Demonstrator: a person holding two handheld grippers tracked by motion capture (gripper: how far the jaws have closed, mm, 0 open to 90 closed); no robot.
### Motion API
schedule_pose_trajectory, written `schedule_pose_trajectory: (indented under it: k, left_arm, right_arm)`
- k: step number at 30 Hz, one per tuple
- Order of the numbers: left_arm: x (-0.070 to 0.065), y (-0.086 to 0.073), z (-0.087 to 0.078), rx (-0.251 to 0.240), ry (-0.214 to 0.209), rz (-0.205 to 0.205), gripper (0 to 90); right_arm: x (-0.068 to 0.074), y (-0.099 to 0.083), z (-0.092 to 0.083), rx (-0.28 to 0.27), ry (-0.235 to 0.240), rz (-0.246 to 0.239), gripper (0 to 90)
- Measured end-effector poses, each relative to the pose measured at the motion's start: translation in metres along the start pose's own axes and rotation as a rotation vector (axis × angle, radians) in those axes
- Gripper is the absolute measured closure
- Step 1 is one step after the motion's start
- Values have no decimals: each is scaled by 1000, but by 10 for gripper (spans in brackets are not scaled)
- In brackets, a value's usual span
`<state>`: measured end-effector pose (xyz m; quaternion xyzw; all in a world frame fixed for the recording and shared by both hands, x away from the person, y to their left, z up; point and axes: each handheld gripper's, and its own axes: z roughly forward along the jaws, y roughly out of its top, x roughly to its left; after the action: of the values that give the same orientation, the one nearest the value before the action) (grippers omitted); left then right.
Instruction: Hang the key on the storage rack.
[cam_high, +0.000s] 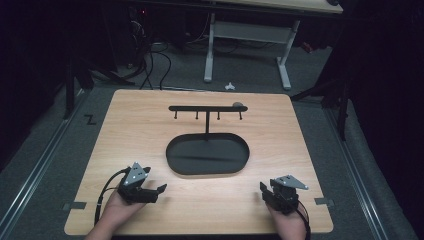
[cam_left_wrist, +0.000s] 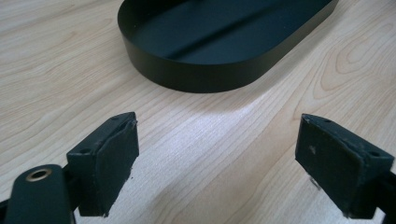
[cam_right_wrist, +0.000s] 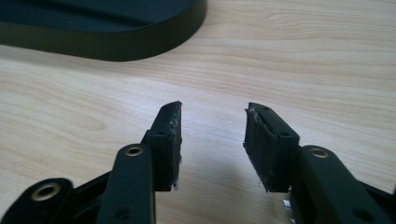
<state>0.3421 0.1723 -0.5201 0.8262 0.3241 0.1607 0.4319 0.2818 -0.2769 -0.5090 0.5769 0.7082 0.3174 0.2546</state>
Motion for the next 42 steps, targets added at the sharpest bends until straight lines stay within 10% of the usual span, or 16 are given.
schedule_pose_trajectory:
  k: [28, 42]
  left_arm:
    - [4, 0, 1, 0, 10, -13, 139]
    - [4, -1, 2, 14, 5, -9, 142]
  right_arm:
    - [10, 3, -4, -49, 37, -28, 503]
    - [-20, -2, -13, 18, -11, -15, 491]
